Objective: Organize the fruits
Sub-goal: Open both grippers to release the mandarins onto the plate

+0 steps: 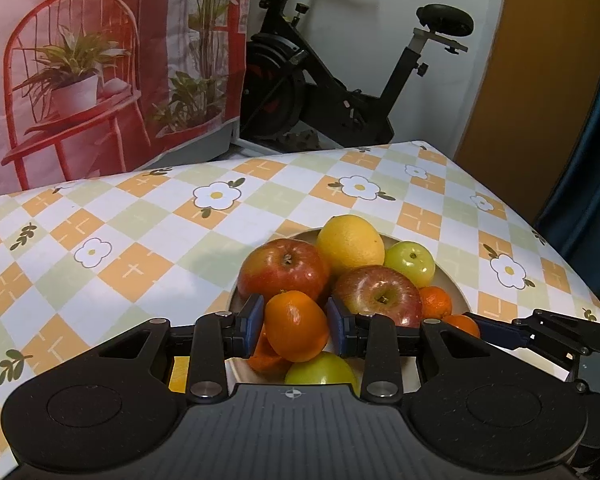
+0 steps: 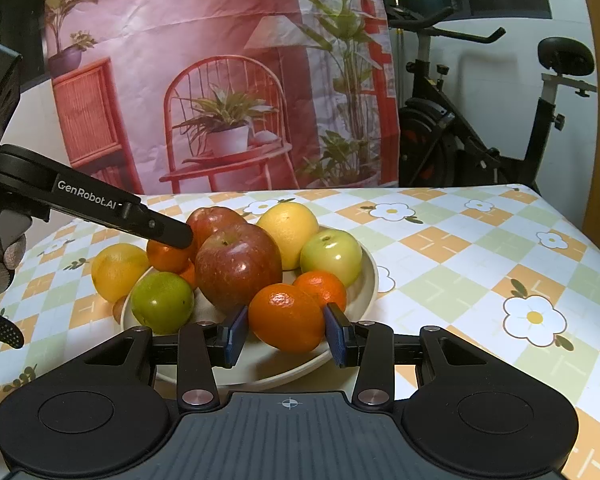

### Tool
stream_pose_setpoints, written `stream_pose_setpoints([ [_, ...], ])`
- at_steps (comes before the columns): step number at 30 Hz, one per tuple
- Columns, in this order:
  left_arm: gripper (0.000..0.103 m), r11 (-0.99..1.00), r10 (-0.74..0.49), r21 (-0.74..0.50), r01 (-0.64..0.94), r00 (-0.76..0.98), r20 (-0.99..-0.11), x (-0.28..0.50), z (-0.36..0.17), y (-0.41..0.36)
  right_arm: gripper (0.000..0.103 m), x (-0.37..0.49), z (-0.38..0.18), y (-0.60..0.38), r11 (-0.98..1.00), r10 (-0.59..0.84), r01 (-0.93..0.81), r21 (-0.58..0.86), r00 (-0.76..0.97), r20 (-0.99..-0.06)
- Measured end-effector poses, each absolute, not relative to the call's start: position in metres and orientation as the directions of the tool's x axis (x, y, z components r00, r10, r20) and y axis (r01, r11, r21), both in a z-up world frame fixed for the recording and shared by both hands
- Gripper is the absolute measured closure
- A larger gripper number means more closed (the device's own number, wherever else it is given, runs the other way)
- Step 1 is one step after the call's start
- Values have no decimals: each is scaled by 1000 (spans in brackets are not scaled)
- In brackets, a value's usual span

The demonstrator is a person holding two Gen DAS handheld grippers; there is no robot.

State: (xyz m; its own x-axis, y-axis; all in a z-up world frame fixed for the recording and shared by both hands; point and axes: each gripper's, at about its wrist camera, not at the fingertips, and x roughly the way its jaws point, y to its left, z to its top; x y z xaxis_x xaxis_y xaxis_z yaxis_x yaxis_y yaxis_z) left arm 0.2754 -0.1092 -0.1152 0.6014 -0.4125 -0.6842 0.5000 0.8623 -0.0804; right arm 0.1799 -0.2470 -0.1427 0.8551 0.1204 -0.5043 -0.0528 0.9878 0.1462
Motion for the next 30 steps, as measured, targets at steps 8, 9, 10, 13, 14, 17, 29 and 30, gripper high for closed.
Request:
stream_pose_setpoints([
  [8, 66, 858, -418, -84, 507, 592, -689, 276, -117, -112, 64, 179, -143, -246, 988, 118, -52, 143, 854, -506],
  [9, 66, 859, -416, -85, 504, 592, -691, 276, -118, -111, 63, 179, -144, -247, 988, 118, -51, 144, 855, -506],
  [10, 65, 861, -413, -85, 502, 591, -693, 276, -118, -111, 63, 179, -144, -247, 988, 117, -50, 144, 855, -505],
  [13, 65, 865, -407, -84, 494, 595, -693, 276, -118, -109, 62, 179, -144, -248, 988, 115, -47, 146, 856, -505],
  [14, 65, 866, -407, -84, 493, 598, -690, 275, -117, -109, 62, 179, -144, -248, 988, 115, -47, 146, 856, -504],
  [17, 65, 866, -411, -82, 493, 609, -678, 273, -114, -107, 62, 179, -144, -249, 988, 117, -47, 150, 856, -503],
  [29, 51, 903, -359, -51, 427, 684, -634, 255, -102, -93, 61, 179, -144, -250, 987, 117, -47, 151, 858, -501],
  [30, 48, 914, -342, -51, 402, 698, -629, 252, -101, -88, 61, 179, -143, -250, 987, 117, -46, 151, 858, -501],
])
